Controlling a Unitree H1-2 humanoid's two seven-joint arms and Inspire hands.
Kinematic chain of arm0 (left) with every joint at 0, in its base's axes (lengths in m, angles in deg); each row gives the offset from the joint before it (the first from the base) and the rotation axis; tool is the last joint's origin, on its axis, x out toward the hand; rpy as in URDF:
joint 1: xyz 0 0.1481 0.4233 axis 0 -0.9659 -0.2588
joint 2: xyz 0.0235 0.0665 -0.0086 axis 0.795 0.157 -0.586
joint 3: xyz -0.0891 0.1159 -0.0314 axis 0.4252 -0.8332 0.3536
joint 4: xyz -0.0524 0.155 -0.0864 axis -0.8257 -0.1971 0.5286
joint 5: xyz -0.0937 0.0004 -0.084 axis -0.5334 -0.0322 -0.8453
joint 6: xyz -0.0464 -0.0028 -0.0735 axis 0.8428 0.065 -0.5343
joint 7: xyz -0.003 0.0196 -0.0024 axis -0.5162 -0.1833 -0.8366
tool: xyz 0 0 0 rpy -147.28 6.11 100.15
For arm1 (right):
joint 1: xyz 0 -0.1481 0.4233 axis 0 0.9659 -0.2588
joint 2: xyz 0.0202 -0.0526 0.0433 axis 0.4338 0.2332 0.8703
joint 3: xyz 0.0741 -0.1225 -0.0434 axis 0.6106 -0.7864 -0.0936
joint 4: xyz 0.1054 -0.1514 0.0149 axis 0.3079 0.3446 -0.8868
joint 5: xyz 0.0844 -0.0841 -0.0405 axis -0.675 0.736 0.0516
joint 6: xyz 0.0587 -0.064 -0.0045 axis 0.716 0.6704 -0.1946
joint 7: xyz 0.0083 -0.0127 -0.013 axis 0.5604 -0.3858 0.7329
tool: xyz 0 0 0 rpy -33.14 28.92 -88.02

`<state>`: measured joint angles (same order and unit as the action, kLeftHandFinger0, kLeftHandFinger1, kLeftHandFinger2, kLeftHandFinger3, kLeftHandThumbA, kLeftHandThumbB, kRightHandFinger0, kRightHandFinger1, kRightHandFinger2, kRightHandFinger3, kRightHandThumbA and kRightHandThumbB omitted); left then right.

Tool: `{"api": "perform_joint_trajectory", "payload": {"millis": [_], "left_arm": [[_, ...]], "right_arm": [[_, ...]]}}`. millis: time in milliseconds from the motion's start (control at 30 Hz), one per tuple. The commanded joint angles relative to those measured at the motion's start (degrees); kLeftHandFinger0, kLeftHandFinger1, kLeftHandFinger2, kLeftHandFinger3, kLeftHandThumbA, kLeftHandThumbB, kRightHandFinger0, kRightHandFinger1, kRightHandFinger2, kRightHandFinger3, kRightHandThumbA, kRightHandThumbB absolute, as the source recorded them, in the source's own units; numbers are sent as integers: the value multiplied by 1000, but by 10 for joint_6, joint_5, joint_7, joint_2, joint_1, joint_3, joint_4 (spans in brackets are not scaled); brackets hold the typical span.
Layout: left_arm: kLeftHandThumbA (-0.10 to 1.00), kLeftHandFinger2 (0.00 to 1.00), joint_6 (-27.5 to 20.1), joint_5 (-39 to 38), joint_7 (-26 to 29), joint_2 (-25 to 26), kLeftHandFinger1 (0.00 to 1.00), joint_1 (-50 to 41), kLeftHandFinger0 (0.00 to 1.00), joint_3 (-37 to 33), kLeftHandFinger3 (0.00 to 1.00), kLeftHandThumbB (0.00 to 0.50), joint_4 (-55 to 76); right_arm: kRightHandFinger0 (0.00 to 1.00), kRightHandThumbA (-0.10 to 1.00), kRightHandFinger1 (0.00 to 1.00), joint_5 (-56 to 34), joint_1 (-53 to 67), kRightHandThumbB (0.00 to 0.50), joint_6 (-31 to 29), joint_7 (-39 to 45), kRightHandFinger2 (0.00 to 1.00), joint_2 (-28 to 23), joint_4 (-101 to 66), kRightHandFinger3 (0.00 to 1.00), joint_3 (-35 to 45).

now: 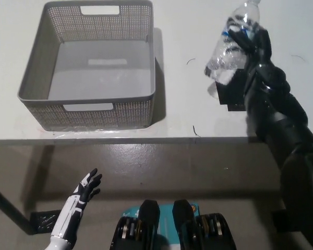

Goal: Use the right hand to pick up a water botttle and place it into a container on the left side

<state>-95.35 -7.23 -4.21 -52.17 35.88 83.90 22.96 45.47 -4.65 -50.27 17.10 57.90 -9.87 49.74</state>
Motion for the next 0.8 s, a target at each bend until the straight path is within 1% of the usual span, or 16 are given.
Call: {"api": "perform_joint_trajectory", "payload": {"millis": [0,167,200,233,267,333,367,400,433,467,500,533,600,667,700,767], "left_arm": [[1000,1000,-19,5,-4,8,1000,0,1000,0,1000,111,16],[1000,1000,-22,1,-6,6,1000,-2,1000,-1,1000,100,13],[1000,1000,-18,7,-3,5,1000,-3,1000,-2,1000,112,14],[1000,1000,-23,6,-4,5,1000,-3,1000,-3,1000,101,12],[1000,1000,-24,5,-5,5,1000,-3,1000,-4,1000,103,13],[1000,1000,-19,10,-6,8,1000,-2,1000,-6,1000,106,13],[1000,1000,-17,15,-6,10,1000,0,1000,-7,1000,94,12],[1000,1000,-18,16,-5,10,1000,1,1000,-8,1000,92,11],[1000,1000,-18,17,-5,10,1000,1,1000,-8,1000,96,11],[1000,1000,-14,16,-7,10,1000,1,1000,-9,1000,112,12],[1000,1000,-11,16,-7,10,1000,0,1000,-10,1000,112,15],[1000,1000,-10,16,-8,11,1000,0,1000,-10,1000,113,16],[1000,1000,-10,16,-9,12,1000,2,1000,-10,1000,117,16],[1000,1000,-9,18,-10,13,1000,3,1000,-11,1000,125,17],[1000,1000,-10,18,-11,13,1000,4,1000,-12,1000,126,17],[1000,1000,-11,19,-12,13,1000,4,1000,-13,1000,137,19]], "right_arm": [[0,-100,262,19,-55,111,-71,1,682,13,-74,646,-33],[0,-100,346,24,-50,112,-42,21,745,49,-198,788,-75],[0,-100,327,24,-47,116,-43,23,710,54,-212,758,-83],[0,-100,256,32,-50,125,-49,22,620,60,-221,680,-93],[0,-100,241,38,-51,132,-43,17,603,71,-239,682,-105],[0,-100,178,70,-57,148,-42,-6,559,82,-250,563,-132],[0,-100,197,83,-62,151,-30,-17,575,90,-254,550,-144],[0,-100,207,88,-64,150,-20,-24,583,95,-257,493,-152],[151,-100,336,86,-65,150,-14,-26,634,98,-258,507,-155],[117,-100,305,81,-69,145,-7,-22,531,111,-243,404,-159],[31,-100,243,76,-68,133,-9,-14,486,119,-238,369,-162],[1,-100,234,69,-68,125,-14,-8,540,125,-232,353,-162],[0,-100,265,73,-69,124,-6,-11,669,135,-223,465,-168],[0,-100,377,73,-72,123,-8,-12,807,152,-200,722,-170],[6,-100,429,73,-73,121,-10,-13,820,157,-190,795,-171],[34,-100,475,87,-74,119,-15,-21,839,164,-162,849,-181]]}}
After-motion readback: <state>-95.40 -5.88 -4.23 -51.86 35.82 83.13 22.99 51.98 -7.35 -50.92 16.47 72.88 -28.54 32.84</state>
